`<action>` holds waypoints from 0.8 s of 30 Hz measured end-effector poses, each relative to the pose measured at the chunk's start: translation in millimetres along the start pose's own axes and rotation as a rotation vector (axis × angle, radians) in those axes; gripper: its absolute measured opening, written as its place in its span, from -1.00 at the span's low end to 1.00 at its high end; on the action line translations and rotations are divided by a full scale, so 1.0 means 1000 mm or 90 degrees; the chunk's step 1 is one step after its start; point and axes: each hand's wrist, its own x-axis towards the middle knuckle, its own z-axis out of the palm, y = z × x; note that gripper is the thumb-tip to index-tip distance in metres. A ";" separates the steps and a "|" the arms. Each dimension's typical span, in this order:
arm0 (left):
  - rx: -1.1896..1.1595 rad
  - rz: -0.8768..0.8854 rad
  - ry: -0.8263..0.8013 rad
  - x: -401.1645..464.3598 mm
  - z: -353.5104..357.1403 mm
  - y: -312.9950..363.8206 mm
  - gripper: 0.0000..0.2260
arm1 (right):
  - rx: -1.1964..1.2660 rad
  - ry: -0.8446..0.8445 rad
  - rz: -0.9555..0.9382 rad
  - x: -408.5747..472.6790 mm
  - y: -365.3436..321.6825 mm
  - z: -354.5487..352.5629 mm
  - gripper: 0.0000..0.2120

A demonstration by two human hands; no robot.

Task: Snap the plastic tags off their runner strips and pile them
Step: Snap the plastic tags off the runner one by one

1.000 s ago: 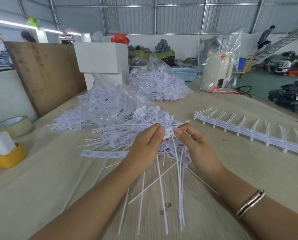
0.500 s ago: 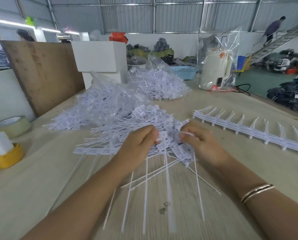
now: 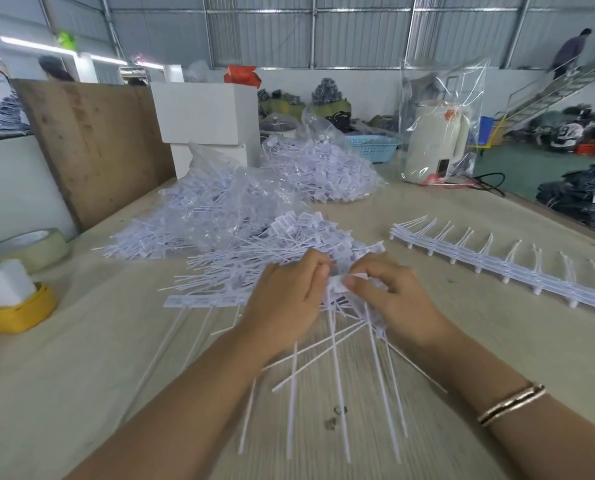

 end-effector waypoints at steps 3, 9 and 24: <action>0.007 -0.034 -0.041 0.003 -0.007 -0.010 -0.71 | 0.176 0.036 0.055 0.000 -0.001 -0.008 -0.81; -0.112 -0.036 -0.113 0.000 -0.006 -0.014 -0.68 | 0.207 -0.057 0.082 -0.001 -0.003 -0.009 -0.79; -0.396 -0.124 0.067 0.001 -0.005 -0.014 -0.67 | 0.266 0.088 0.107 -0.005 0.007 -0.013 -0.78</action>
